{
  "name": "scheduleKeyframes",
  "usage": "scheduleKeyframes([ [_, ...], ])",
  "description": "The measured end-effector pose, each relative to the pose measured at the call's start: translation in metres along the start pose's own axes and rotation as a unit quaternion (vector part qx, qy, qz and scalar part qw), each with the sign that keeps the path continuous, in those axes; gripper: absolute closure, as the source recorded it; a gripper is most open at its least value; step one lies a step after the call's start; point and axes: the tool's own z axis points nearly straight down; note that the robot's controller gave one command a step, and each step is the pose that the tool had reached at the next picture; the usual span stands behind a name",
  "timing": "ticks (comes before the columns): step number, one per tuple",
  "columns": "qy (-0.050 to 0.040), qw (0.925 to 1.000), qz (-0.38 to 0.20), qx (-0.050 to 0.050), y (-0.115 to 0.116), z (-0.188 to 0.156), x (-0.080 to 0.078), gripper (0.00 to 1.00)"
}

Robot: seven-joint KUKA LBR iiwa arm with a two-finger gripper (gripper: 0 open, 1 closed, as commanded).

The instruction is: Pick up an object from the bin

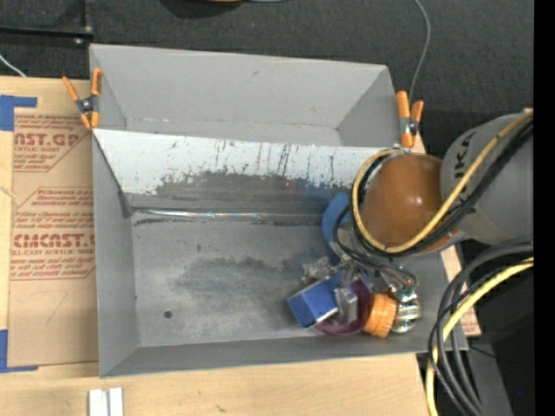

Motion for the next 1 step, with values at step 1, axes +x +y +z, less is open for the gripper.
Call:
scheduleKeyframes([
  [1, 0.0020, 1.0000, 0.000, -0.001, 0.0009, -0.0049, 0.0010, 1.00],
])
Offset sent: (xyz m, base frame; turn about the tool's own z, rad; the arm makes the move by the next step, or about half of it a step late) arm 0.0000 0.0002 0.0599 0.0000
